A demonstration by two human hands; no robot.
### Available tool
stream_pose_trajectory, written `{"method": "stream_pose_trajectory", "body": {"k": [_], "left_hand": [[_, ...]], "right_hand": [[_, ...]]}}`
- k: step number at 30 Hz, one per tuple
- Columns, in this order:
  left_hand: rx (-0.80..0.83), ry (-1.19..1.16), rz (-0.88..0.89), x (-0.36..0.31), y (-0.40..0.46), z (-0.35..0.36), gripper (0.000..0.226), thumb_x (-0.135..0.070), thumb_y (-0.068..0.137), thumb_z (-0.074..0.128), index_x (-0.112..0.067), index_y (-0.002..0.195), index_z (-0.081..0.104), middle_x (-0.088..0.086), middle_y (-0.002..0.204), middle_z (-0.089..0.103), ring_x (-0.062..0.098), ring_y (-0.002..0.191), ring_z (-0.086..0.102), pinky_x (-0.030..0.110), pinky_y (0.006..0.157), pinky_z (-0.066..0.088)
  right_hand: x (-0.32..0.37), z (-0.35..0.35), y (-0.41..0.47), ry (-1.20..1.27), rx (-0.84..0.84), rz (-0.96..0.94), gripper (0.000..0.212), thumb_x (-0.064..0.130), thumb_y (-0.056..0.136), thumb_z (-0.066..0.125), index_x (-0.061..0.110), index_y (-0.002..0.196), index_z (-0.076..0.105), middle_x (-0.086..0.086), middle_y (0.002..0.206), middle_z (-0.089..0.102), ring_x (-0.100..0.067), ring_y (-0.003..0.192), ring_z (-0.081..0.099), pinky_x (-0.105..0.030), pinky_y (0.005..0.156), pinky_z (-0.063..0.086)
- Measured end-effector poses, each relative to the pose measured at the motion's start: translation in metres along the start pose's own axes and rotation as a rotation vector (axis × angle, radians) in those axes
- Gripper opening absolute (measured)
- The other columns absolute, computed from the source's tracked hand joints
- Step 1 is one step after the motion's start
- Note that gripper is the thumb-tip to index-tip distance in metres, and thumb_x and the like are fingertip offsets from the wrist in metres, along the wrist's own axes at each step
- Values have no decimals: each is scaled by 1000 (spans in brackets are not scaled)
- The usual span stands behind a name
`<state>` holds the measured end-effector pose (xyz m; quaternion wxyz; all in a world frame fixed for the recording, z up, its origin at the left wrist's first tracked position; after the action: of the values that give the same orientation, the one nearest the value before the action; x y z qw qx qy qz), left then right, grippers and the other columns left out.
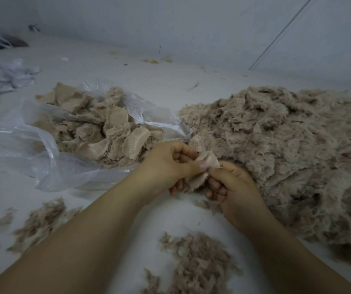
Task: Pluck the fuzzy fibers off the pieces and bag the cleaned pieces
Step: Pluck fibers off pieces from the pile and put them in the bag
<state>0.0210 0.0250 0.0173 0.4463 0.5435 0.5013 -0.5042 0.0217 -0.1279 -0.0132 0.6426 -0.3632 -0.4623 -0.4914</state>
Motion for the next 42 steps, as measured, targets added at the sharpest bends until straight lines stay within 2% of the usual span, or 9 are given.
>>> {"method": "stream_pose_trajectory", "body": {"k": [5,10,18,21,27,31,36,39,42], "left_hand": [[-70,-92,-23,2,2,3,18,-2,90,65,-6,73,65,8,50,59,17,36,49,20,33,37],[-89,-86,35,-3,-2,8,14,-4,90,66,-2,76,65,15,52,57,17,35,46,19,33,35],[-805,654,436,-24,-4,-68,10,-9,89,62,-11,79,61,4,67,57,25,62,54,35,54,43],[-663,1198,262,-19,6,-72,17,3,80,57,-3,88,71,14,88,60,33,87,56,38,64,45],[-561,1542,107,-21,2,-58,20,-4,78,52,-8,90,68,10,94,64,32,102,51,38,71,39],[-606,1299,435,-35,-6,-32,13,6,66,57,2,75,65,18,82,57,37,83,53,39,58,37],[-45,901,477,-18,0,15,29,-3,85,56,-15,103,76,12,120,57,30,98,60,42,77,52],[-54,944,421,-11,6,15,30,-16,85,57,-12,109,73,11,147,41,32,115,57,42,87,52],[-140,891,476,-16,4,15,46,-19,78,47,-4,115,69,9,131,58,27,114,59,35,92,50]], "right_hand": [[-2,-2,3,14,-49,35,45,5,97,50,20,57,65,3,50,40,-9,45,37,-21,45,41],[-1,1,2,-78,-26,14,16,23,85,67,10,80,74,-6,59,49,-13,53,47,-21,46,43],[-1,-3,1,-112,-83,27,22,11,96,60,7,75,66,7,48,47,-7,44,45,-19,47,45],[-1,-1,2,-125,-84,28,19,12,96,60,4,79,63,7,48,45,-5,44,45,-19,48,46],[-2,-1,2,-124,-82,34,19,12,96,59,4,80,63,7,49,45,-5,44,45,-20,48,47],[-3,-1,2,-136,-77,32,19,13,96,60,7,79,65,7,49,46,-5,44,46,-20,48,47],[-2,1,2,-125,-66,23,23,11,96,58,13,75,67,8,50,52,-2,46,49,-19,49,47],[-2,2,1,-126,-55,18,22,11,97,58,11,77,67,9,49,50,-1,46,48,-19,49,48],[-1,3,1,-112,-45,5,28,11,97,58,16,71,69,9,50,52,-1,47,49,-18,49,47]]}}
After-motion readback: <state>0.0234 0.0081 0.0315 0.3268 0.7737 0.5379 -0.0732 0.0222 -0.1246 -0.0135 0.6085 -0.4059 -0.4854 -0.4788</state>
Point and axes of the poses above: each hand's wrist, its own y-axis towards the middle knuckle, its own z-axis out of the palm, x = y × z, the point moved 4 cm from there along y, towards the middle knuckle
